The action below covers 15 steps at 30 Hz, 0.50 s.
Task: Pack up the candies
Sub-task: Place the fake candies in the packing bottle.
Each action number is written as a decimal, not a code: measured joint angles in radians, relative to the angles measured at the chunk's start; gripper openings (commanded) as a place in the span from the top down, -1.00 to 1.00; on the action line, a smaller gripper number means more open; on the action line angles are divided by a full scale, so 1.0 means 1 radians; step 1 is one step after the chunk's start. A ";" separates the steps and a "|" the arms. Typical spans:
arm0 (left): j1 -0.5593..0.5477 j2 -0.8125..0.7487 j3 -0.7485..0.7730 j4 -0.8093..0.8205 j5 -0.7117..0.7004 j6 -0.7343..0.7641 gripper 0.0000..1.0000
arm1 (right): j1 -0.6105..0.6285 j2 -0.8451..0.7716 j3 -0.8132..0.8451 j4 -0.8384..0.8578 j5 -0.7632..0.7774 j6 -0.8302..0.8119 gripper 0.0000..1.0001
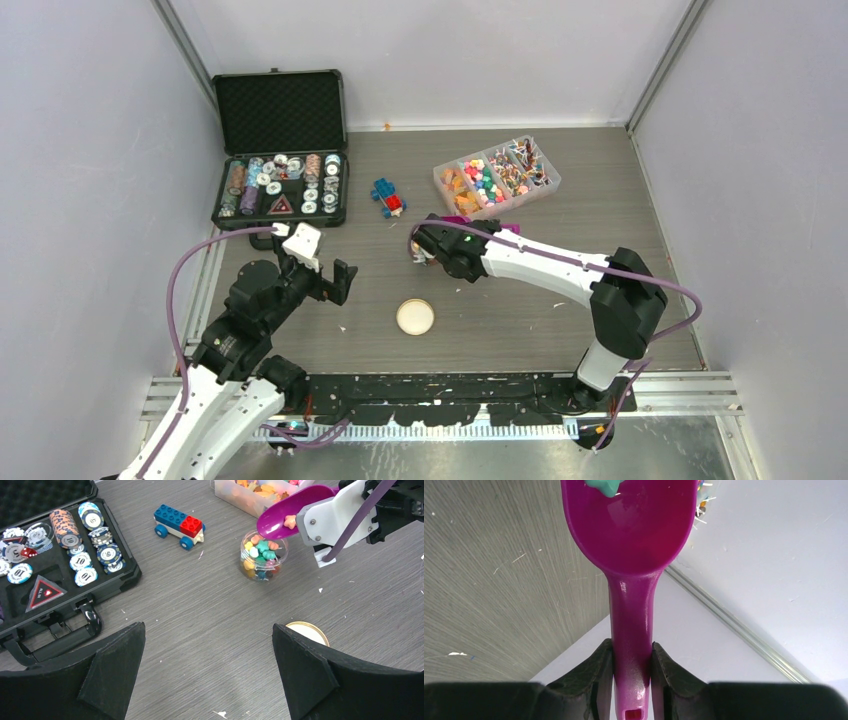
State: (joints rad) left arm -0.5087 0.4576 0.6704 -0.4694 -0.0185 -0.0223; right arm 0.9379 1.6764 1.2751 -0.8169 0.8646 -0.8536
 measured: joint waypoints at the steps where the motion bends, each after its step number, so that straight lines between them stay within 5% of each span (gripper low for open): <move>1: 0.000 0.000 0.000 0.000 0.000 0.000 -0.99 | 0.003 0.000 0.000 0.006 0.005 -0.003 0.99; 15: 0.000 0.000 0.000 0.000 0.000 0.000 -0.99 | 0.009 0.000 -0.012 0.060 0.054 -0.033 0.99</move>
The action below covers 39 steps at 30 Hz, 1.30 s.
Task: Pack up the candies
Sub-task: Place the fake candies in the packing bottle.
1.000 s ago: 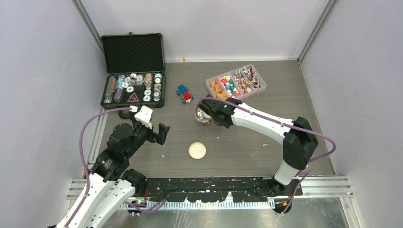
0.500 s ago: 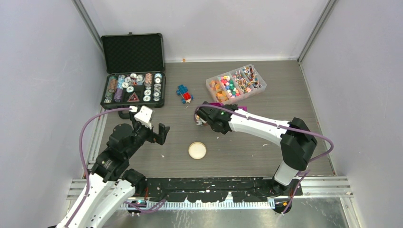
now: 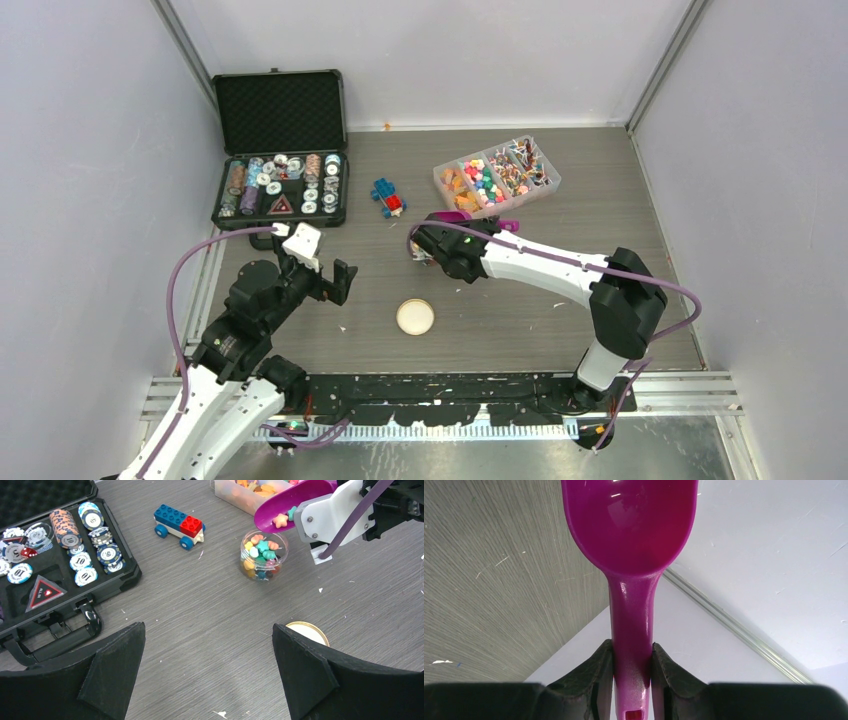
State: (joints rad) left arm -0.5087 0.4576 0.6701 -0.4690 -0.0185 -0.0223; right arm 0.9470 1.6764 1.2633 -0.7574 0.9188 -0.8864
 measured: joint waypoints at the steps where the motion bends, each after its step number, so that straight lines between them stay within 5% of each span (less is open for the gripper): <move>1: 0.000 0.000 0.000 0.000 0.000 0.000 -0.99 | 0.000 0.000 0.000 0.002 0.002 -0.003 0.99; 39: 0.000 -0.001 -0.002 0.000 0.000 0.000 -0.99 | 0.049 0.048 -0.020 0.026 0.031 -0.022 0.99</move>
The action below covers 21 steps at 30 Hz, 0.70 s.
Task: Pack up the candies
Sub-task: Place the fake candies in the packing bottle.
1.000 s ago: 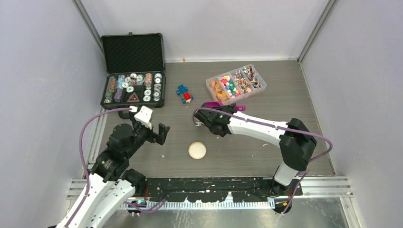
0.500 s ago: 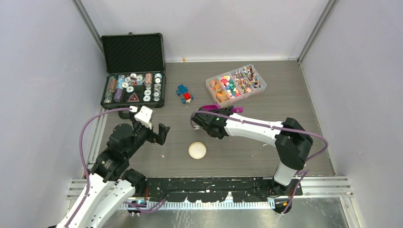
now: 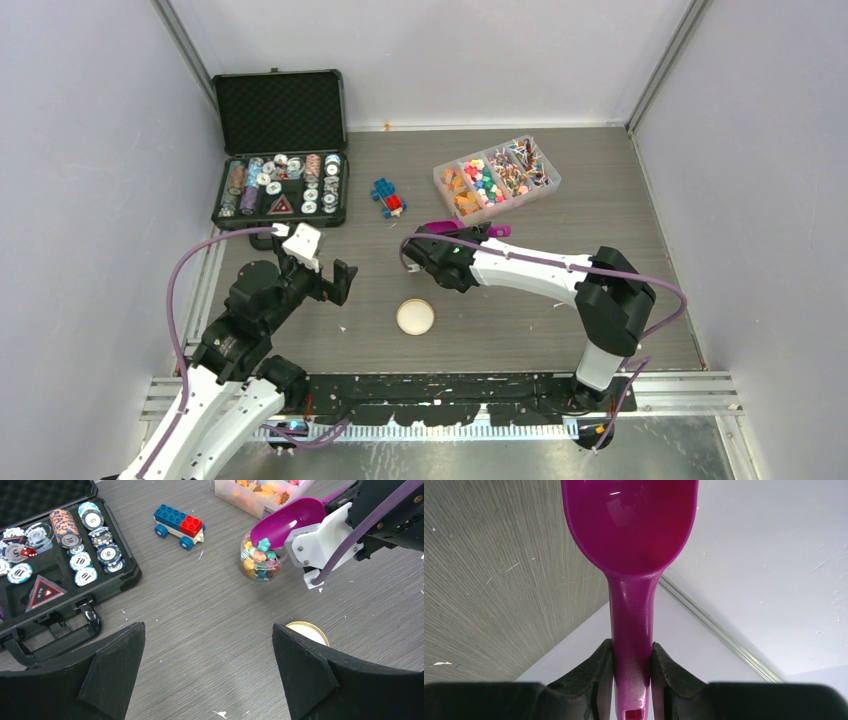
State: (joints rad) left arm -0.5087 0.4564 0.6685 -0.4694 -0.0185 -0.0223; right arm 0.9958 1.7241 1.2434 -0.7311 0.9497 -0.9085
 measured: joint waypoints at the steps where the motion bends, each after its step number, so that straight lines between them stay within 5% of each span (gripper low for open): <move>1: 0.000 -0.001 0.000 0.000 0.000 0.000 -0.99 | 0.000 0.000 0.000 0.000 0.000 0.000 0.99; 21: 0.000 -0.004 0.000 0.000 -0.001 0.000 -0.99 | -0.008 -0.061 0.092 -0.169 -0.021 0.129 0.99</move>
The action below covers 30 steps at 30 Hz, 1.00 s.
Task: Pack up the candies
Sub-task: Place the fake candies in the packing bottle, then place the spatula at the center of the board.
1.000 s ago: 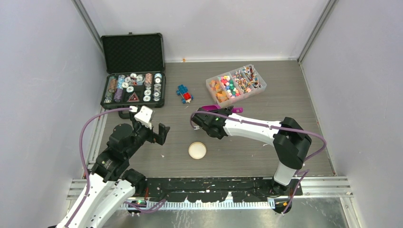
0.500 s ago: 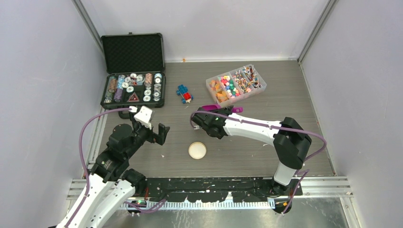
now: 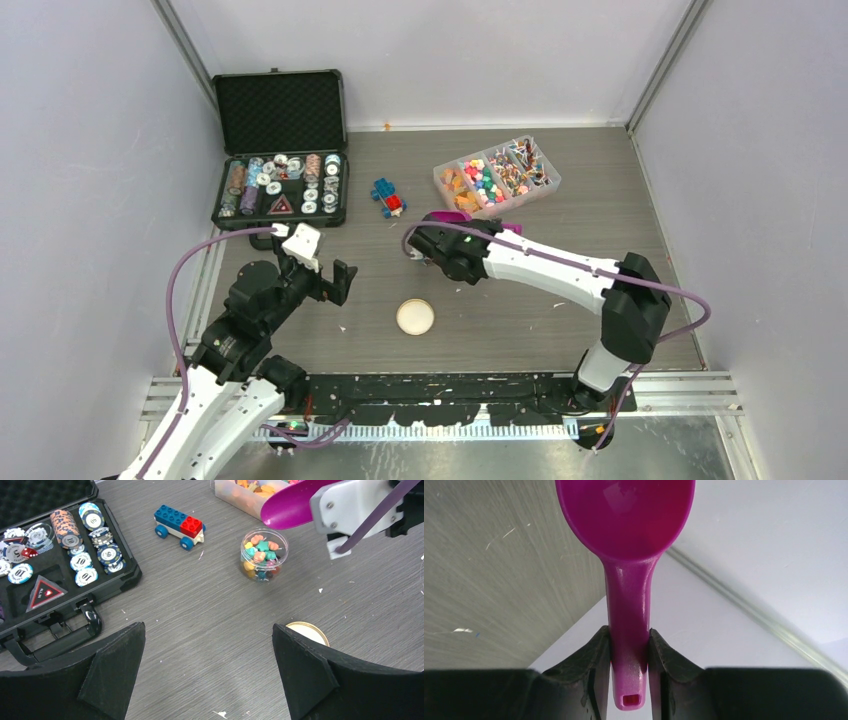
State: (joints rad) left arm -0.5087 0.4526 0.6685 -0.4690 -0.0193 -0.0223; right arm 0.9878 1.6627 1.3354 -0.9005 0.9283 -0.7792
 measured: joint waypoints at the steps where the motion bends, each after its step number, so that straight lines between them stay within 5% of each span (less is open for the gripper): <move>1: 0.000 0.000 0.000 0.000 0.000 0.000 -0.99 | -0.004 -0.008 0.004 -0.021 -0.009 0.028 0.99; 8: -0.001 0.000 0.000 0.000 0.000 0.000 -1.00 | -0.096 -0.073 -0.007 -0.119 -0.098 0.296 0.99; 15: -0.002 0.000 0.000 0.000 0.000 0.000 -0.99 | -0.314 -0.128 -0.076 -0.179 -0.143 0.534 0.99; 24: -0.003 0.004 0.000 0.000 0.002 0.000 -0.99 | -0.537 -0.162 -0.203 -0.150 -0.164 0.668 0.99; 30: -0.011 0.006 0.000 0.000 0.002 0.000 -0.99 | -0.586 -0.047 -0.225 -0.082 -0.243 0.696 0.94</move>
State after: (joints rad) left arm -0.5198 0.4583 0.6685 -0.4694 -0.0177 -0.0223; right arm 0.4023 1.6157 1.1103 -0.9821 0.6853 -0.0830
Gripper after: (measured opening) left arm 0.996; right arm 0.335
